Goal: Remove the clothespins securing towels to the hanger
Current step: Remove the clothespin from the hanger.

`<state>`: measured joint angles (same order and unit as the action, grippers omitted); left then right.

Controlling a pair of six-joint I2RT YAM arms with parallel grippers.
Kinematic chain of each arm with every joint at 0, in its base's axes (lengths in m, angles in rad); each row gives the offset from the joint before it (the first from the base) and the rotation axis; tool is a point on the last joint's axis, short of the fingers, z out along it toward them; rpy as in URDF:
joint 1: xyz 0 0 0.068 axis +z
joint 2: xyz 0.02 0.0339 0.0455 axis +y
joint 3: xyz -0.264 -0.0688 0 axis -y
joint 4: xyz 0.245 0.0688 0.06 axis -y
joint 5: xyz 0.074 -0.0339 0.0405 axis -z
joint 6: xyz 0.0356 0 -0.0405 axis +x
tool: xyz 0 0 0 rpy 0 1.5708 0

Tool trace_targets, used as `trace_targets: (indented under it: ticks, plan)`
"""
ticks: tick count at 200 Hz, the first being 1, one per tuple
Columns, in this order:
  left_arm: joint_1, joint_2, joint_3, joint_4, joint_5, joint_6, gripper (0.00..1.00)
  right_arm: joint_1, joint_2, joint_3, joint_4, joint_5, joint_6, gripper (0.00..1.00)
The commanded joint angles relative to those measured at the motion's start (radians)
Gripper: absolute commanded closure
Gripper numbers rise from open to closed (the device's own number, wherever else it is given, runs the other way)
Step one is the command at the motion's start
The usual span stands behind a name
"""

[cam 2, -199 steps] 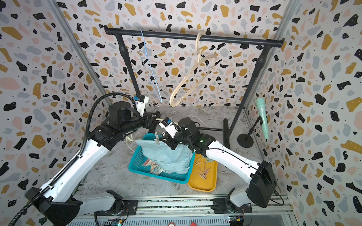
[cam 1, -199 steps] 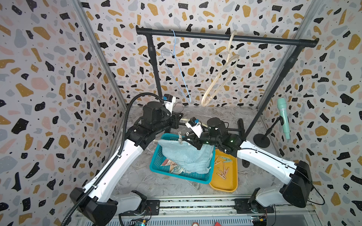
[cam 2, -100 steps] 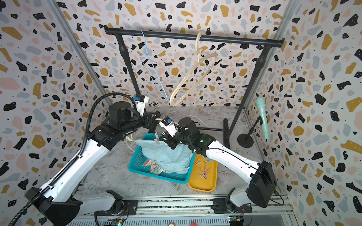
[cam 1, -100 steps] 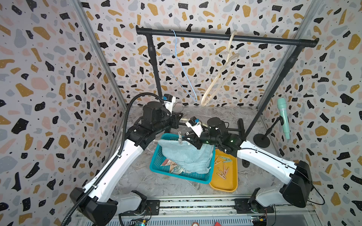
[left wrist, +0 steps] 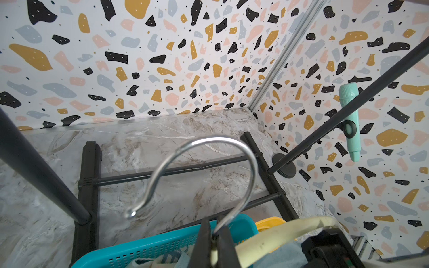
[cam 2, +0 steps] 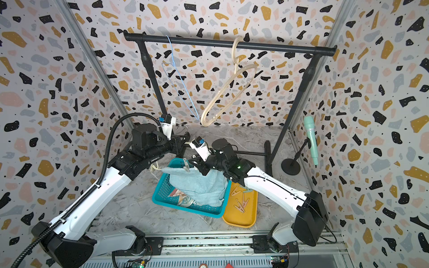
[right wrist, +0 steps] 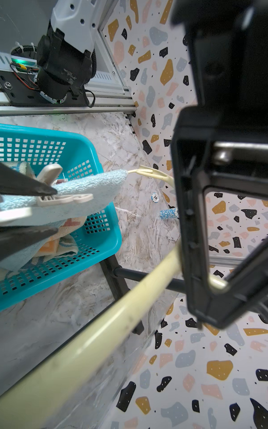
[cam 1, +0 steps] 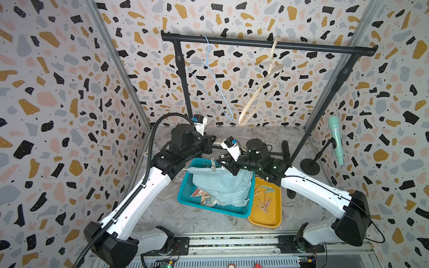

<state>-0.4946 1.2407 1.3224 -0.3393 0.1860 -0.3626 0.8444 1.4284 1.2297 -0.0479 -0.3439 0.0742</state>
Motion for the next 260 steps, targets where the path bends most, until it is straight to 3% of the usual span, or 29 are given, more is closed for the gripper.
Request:
trace_targets:
  ticks: [1, 155, 260]
  plan:
    - [-0.004, -0.024, -0.003, 0.1, -0.018, -0.026, 1.0, 0.001, -0.038, 0.013, 0.026, 0.011, 0.012, 1.0]
    - [-0.004, -0.052, -0.007, 0.159, -0.08, -0.032, 1.0, 0.001, -0.211, -0.124, 0.041, 0.048, 0.08, 1.0]
    - [-0.004, -0.062, -0.003, 0.169, -0.107, -0.012, 1.0, -0.001, -0.442, -0.291, -0.027, 0.254, 0.197, 1.0]
